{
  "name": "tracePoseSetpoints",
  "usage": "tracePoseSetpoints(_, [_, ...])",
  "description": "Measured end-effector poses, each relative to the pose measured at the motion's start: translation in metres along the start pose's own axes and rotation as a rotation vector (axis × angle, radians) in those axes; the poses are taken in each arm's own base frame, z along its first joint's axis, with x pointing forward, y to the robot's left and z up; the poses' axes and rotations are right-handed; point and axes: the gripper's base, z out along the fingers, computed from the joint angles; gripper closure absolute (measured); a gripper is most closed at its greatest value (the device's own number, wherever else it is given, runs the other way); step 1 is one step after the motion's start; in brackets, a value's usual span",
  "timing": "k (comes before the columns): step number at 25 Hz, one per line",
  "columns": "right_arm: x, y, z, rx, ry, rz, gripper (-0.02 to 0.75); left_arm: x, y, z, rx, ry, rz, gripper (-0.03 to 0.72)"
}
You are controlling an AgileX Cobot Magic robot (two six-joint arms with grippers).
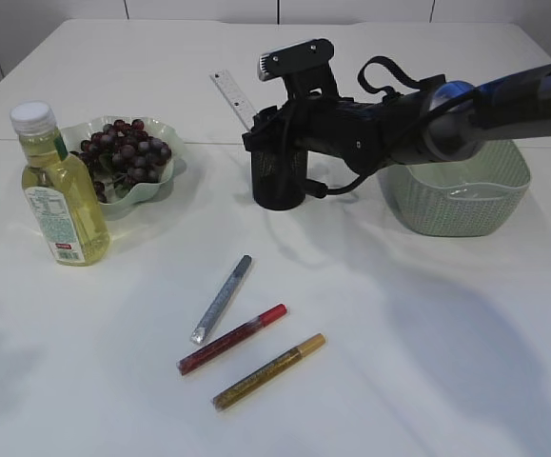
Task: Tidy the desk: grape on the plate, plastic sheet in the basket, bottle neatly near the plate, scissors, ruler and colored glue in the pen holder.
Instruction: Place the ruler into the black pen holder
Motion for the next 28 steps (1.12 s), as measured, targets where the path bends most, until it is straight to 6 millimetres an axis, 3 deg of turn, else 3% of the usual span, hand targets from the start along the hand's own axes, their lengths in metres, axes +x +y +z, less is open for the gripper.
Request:
tracePoseSetpoints(16, [0.0002, 0.0, 0.0, 0.0, 0.002, 0.0, 0.349, 0.0, -0.0002, 0.0, 0.002, 0.0, -0.001, 0.309])
tracePoseSetpoints(28, [-0.0004, -0.0001, -0.0003, 0.0, 0.001, 0.0, 0.297, -0.0003, -0.0008, 0.0, 0.008, -0.003, -0.006, 0.302])
